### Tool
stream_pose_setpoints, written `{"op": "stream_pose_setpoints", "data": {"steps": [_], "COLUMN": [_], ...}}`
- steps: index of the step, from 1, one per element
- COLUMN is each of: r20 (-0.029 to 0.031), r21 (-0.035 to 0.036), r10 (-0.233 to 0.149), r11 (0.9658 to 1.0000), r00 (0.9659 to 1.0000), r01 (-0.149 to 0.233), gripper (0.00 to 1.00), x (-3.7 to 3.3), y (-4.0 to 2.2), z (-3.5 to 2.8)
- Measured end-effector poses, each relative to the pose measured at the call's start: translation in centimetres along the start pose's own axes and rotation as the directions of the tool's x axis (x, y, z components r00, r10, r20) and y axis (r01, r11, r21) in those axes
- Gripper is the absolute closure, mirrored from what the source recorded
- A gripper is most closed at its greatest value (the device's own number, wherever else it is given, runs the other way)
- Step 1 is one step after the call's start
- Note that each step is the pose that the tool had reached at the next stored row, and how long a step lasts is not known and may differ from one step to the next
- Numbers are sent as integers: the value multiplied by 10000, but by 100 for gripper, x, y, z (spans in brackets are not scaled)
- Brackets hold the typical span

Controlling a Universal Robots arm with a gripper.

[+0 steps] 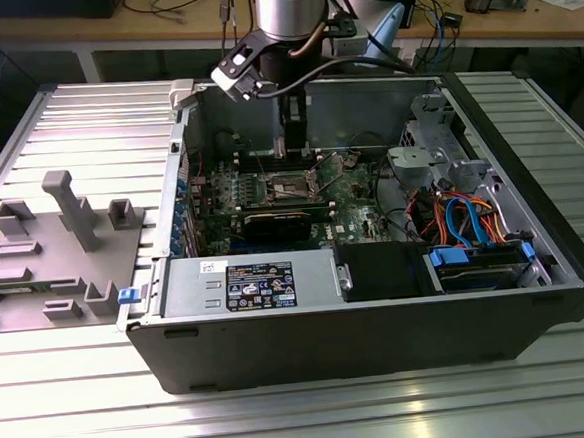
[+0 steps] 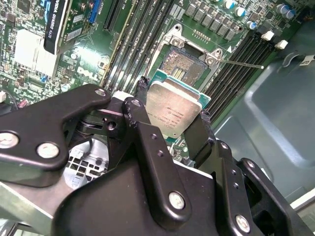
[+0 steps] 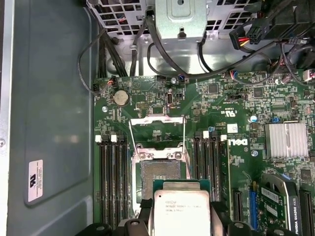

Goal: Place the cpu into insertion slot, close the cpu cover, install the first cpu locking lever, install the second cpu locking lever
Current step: 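Place the cpu into insertion slot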

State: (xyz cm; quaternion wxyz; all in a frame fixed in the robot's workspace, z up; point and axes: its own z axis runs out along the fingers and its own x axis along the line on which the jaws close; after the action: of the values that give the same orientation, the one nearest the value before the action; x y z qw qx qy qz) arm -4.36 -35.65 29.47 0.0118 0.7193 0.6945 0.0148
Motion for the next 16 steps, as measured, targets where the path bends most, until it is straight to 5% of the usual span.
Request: {"op": "stream_pose_setpoints", "data": {"steps": [16], "r20": [19], "r21": [-2], "r10": [499], "r11": [9988], "r00": [9988], "r01": [-499], "gripper": [45], "x": [0], "y": [-1], "z": [1]}}
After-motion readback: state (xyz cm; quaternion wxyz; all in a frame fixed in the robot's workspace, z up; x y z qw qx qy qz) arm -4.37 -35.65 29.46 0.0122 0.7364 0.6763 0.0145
